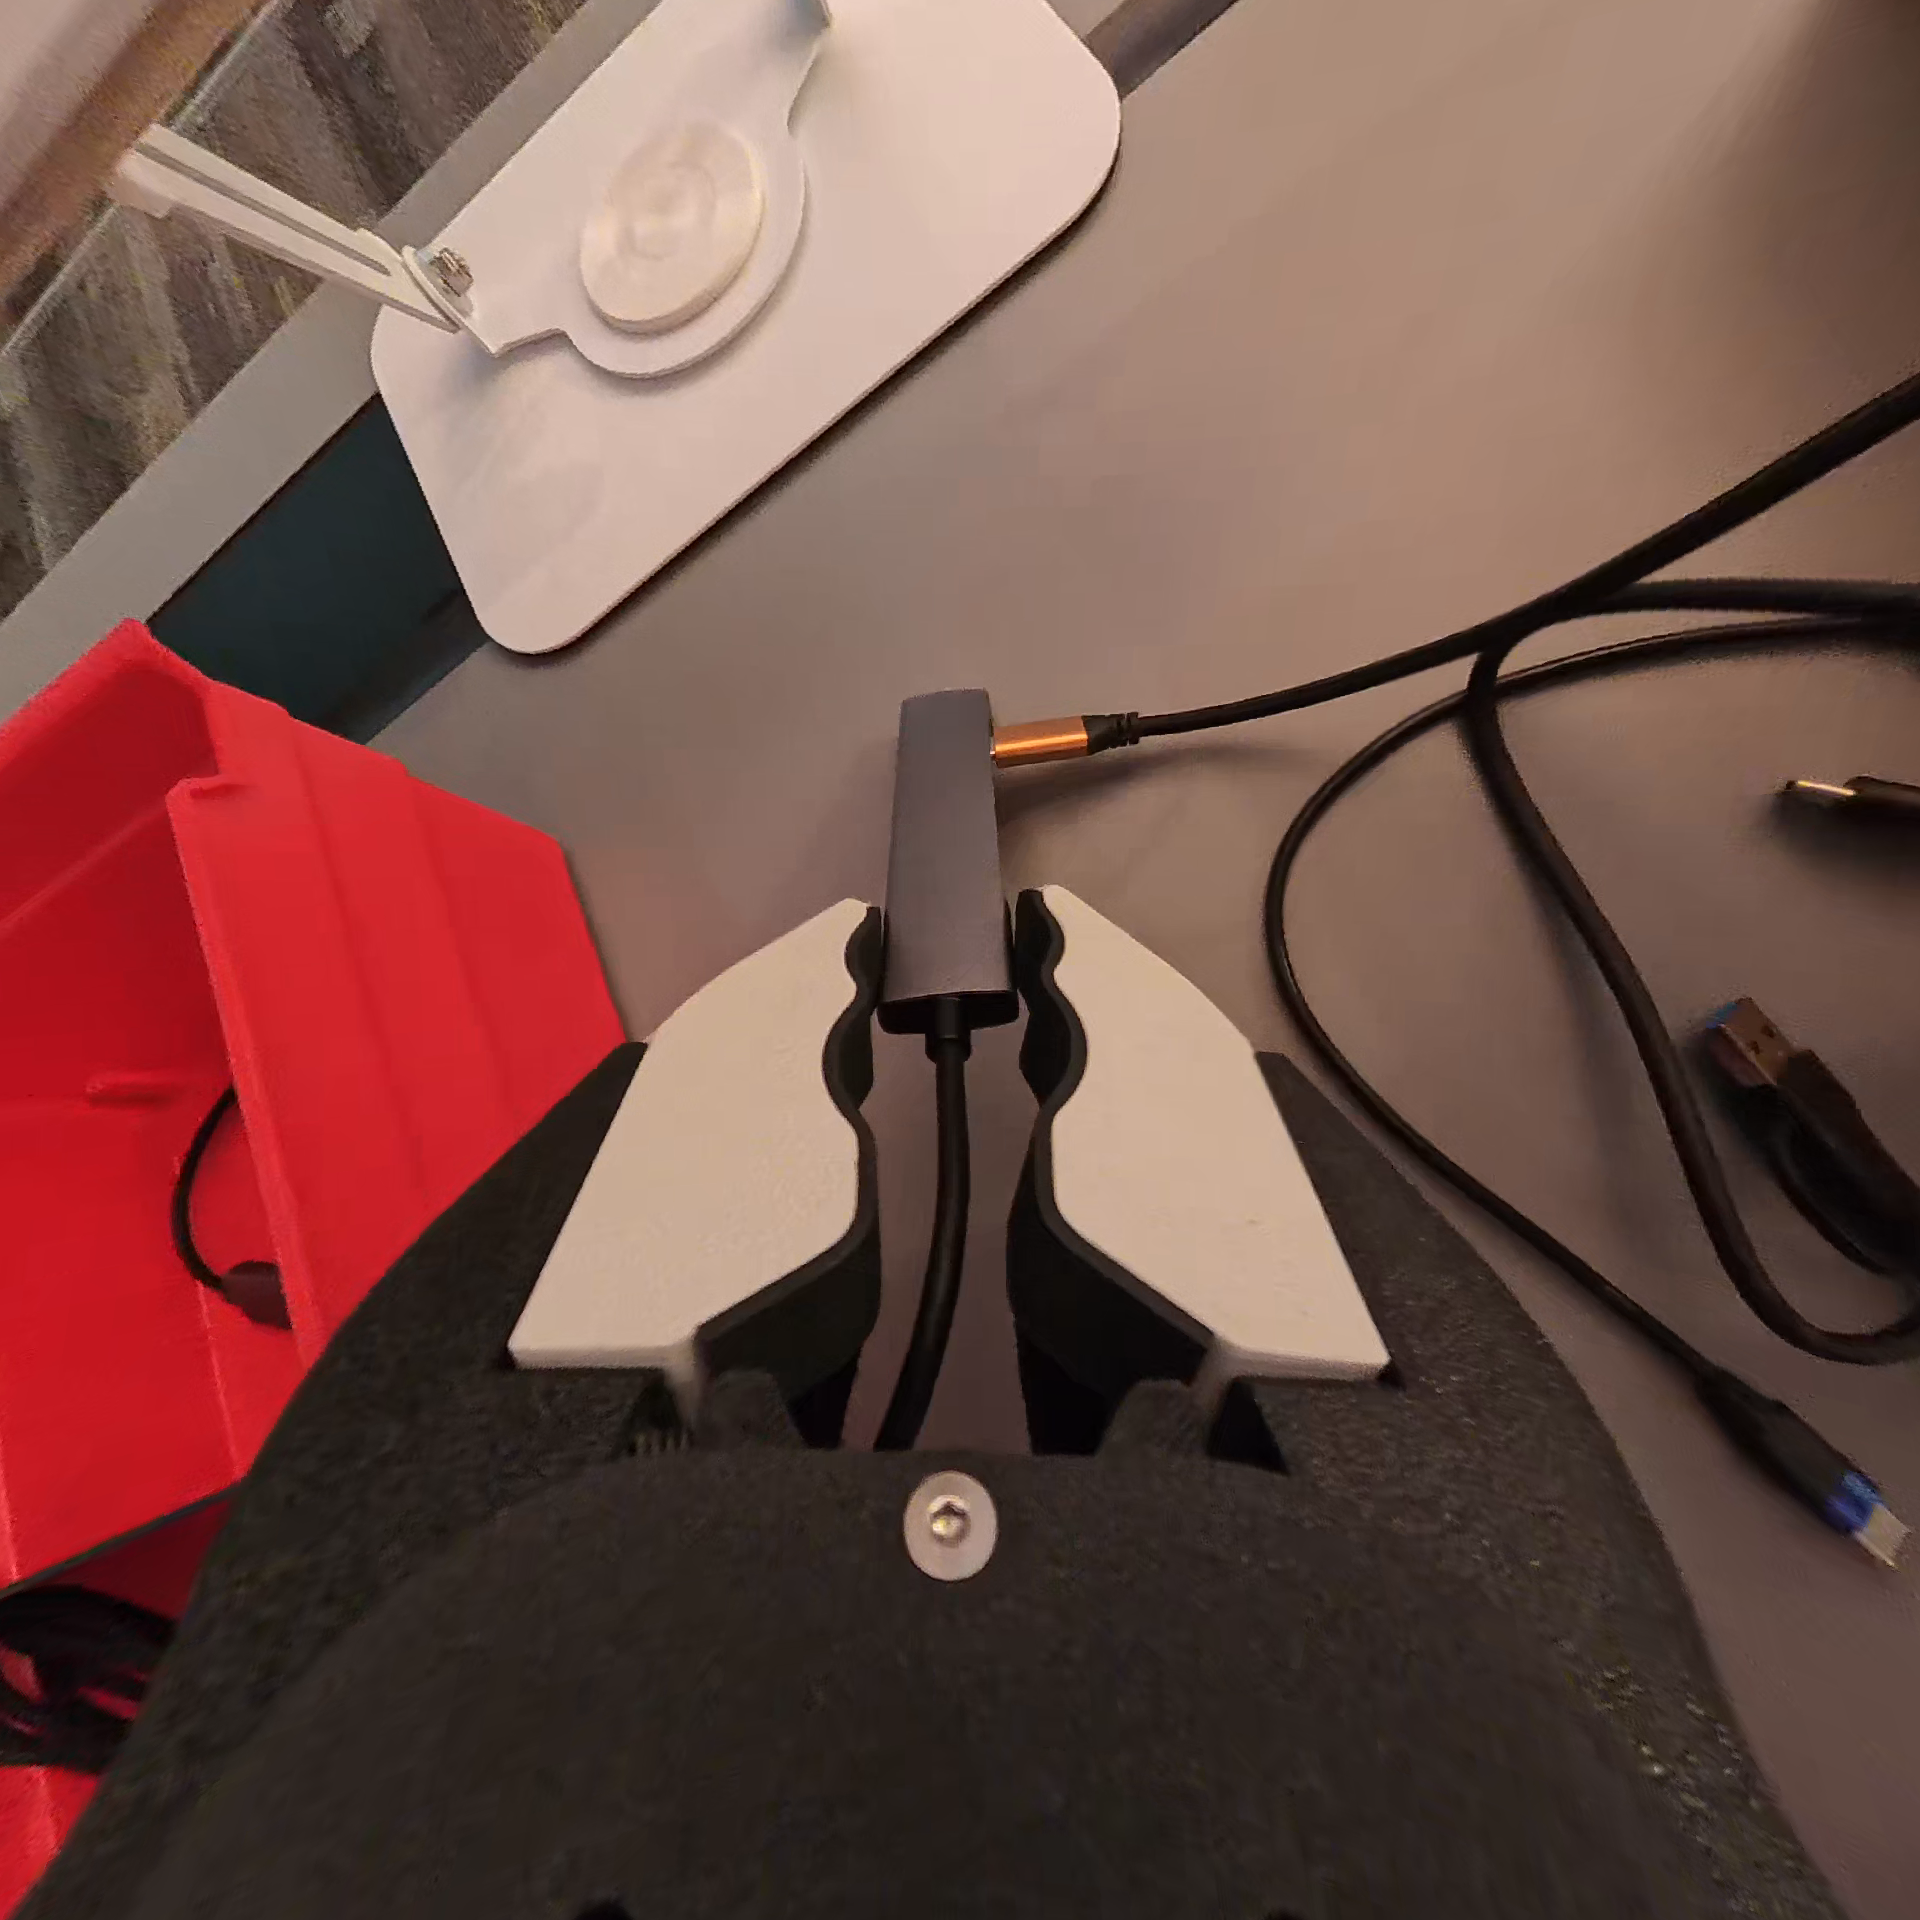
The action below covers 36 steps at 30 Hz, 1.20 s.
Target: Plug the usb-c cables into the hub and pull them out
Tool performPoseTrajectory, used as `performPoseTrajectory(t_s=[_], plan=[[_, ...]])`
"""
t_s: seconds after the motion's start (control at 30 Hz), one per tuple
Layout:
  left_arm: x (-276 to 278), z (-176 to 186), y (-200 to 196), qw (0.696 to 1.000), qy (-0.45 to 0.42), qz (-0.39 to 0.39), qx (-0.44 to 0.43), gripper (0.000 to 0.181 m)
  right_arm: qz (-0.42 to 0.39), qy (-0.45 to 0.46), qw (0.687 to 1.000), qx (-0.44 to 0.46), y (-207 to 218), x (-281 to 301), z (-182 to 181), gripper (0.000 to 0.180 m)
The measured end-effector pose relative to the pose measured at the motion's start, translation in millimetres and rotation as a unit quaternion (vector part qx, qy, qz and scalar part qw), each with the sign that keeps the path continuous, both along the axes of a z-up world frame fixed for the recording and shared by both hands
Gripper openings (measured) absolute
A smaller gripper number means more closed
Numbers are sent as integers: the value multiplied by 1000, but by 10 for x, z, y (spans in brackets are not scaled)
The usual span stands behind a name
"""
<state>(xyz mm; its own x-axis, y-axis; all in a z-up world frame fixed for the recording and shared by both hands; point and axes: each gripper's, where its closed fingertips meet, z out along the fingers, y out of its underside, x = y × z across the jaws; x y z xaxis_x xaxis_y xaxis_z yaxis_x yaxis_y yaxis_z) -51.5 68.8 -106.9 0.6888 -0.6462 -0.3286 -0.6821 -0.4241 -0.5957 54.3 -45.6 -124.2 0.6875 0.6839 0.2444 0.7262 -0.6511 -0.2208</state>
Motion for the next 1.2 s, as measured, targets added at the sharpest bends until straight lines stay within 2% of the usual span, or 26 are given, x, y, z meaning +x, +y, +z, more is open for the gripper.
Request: performPoseTrajectory(t_s=[0.13,0.27,0.4,0.57,0.63,0.77,0.87,0.93,1.0,1.07,1.2], plan=[[-59,-4,39,1000,2,11,2,24,42,-2,999,7,-5,-149,-8,16],[-74,8,56,1000,-22,15,-8,24,98,47,994,1,-169,-367,190,15],[-87,20,57,999,-31,13,-15,24,184,50,982,0,-306,-478,195,18],[-95,27,60,999,-36,11,-17,24,102,19,989,-105,-508,-375,-59,17],[-99,27,61,999,-36,8,-19,24,99,31,991,-88,-517,-367,66,17],[-105,18,56,999,-38,3,-25,24,120,77,990,6,-384,-415,431,18],[-100,13,45,999,-45,-2,-30,24,144,119,980,66,-373,-593,545,19],[-87,13,33,998,-56,-3,-41,24,112,196,973,56,-479,-850,445,18],[-78,3,13,997,-61,-6,-54,24,75,201,974,71,-520,-852,241,19],[-71,-3,-7,996,-65,-10,-62,25,9,147,977,152,-406,-517,181,19],[-45,13,-36,993,-88,-18,-77,25,-127,170,937,277,-255,-58,294,17]])
